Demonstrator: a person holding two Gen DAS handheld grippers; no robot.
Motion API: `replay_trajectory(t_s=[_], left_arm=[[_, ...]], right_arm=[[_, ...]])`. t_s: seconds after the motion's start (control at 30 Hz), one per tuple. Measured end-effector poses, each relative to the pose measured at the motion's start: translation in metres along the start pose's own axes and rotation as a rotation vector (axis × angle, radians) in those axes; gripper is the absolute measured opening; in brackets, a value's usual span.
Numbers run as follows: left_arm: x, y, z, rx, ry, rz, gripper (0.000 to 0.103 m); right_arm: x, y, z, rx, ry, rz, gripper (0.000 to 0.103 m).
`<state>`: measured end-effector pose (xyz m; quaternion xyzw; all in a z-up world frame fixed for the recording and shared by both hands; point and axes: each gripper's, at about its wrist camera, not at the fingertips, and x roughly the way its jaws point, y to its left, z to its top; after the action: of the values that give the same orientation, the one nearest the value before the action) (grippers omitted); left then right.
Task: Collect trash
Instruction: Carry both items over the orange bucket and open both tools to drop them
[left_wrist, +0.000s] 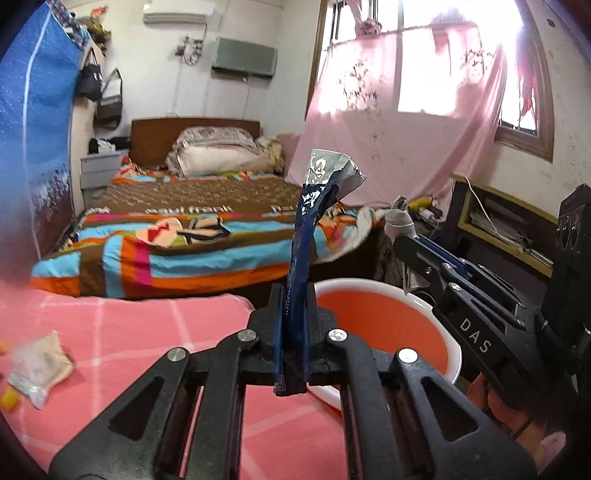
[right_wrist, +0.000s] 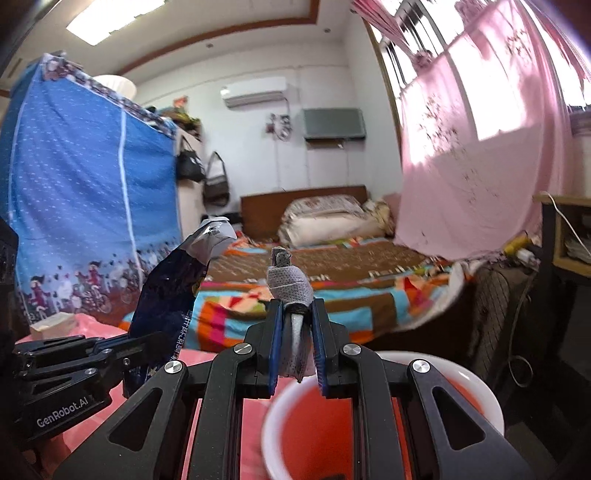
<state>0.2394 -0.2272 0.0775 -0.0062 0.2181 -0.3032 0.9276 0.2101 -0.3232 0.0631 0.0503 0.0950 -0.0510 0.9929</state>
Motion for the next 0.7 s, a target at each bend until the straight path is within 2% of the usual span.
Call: replay_trajectory(t_s=[0.4,0.7], left_arm=[[0.049,-0.021,-0.012,-0.050,0.164,-0.047,0.012],[0.070,-0.028,-0.018,-0.070,0.250,-0.071,0.012]], right_arm=[[0.013,-0.028,-0.015,0.038,0.127,-0.059,0.014],[0.020,-0.043,-0.020,0.083,0.190,-0.071,0.015]])
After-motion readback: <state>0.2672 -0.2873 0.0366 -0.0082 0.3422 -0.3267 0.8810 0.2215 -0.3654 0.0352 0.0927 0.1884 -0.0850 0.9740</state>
